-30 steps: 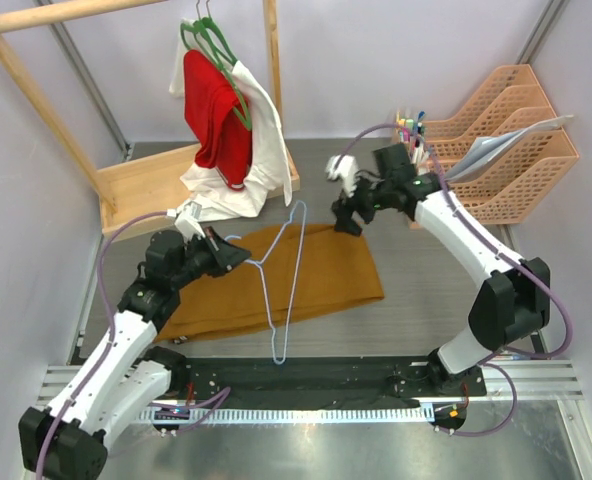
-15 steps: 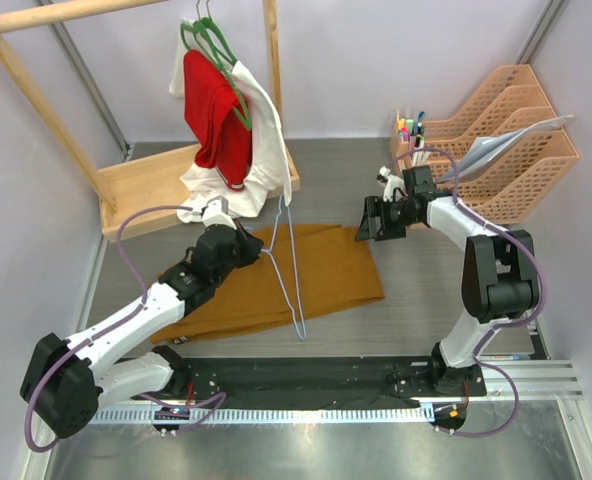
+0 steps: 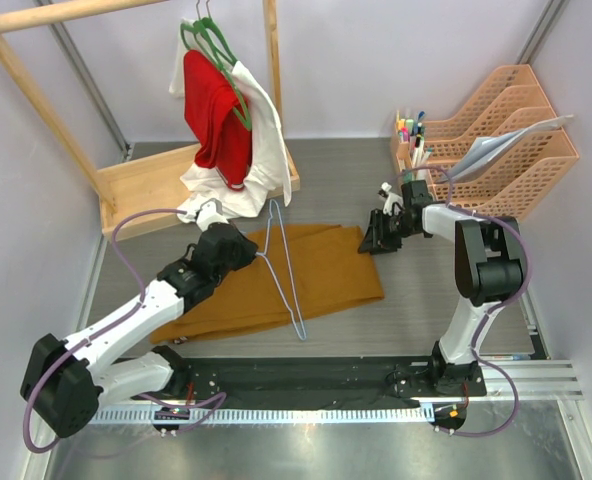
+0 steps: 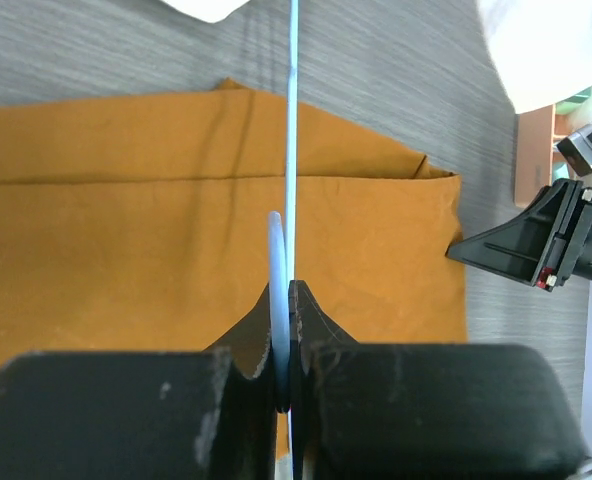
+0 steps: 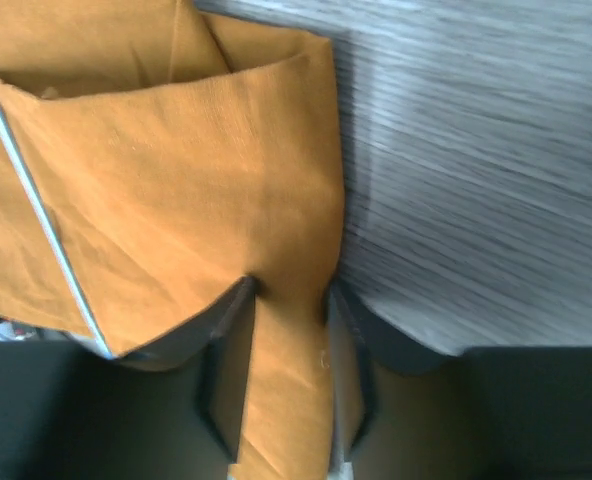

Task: Place the trousers on the hanger
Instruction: Place trousers on hanger

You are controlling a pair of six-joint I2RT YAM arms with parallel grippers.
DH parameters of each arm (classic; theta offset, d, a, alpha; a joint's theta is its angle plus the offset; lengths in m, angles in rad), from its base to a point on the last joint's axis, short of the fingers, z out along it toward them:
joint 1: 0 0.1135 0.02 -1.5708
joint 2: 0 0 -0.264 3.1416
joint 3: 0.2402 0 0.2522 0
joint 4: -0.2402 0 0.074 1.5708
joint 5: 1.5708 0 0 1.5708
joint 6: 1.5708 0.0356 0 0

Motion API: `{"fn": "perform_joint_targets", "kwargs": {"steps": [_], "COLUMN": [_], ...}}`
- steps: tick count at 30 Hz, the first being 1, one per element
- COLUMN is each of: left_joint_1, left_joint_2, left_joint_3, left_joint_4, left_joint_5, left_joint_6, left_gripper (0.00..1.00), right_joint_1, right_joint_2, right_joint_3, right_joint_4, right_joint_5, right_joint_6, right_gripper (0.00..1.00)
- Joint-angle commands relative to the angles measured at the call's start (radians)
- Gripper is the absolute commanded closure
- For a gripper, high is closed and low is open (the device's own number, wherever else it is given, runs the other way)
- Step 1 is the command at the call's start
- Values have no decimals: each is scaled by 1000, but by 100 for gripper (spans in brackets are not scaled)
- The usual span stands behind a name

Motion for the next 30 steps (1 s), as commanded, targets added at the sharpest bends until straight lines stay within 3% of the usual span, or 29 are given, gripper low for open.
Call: {"fn": "perform_joint_targets", "kwargs": {"steps": [1,2,5,11,15,18,27,30], "left_joint_1": [-9,-9,-9,-9,-9,-9,-4,11], "left_joint_2": [28,30,28,16,22,28,-26,-50], "left_joint_3": [22,18,12,15,20,18,44,60], "left_joint_4": [-91,-91,-86,-86,-79,-65,-66,-83], "left_joint_5": [-22,-22,-13,-13,7,26,52,61], "left_joint_6": [-53,-53,-55,-50,-68,-81,-94,-98], "left_gripper": [100,100,100,100,100,100,100,100], "right_joint_1": [0,-2,-11,-27,50,166,441,470], "right_joint_2": [28,12,-29,-124,-219,-241,-25,55], "right_joint_3": [-7,-4,14,71,50,14,-3,2], "right_joint_4": [18,19,21,30,254,416,700,787], "right_joint_5": [-108,-123,-183,-323,-369,-321,-177,-159], "right_joint_6": [67,83,120,237,474,661,850,883], "right_gripper": [66,79,99,99,99,99,99,99]}}
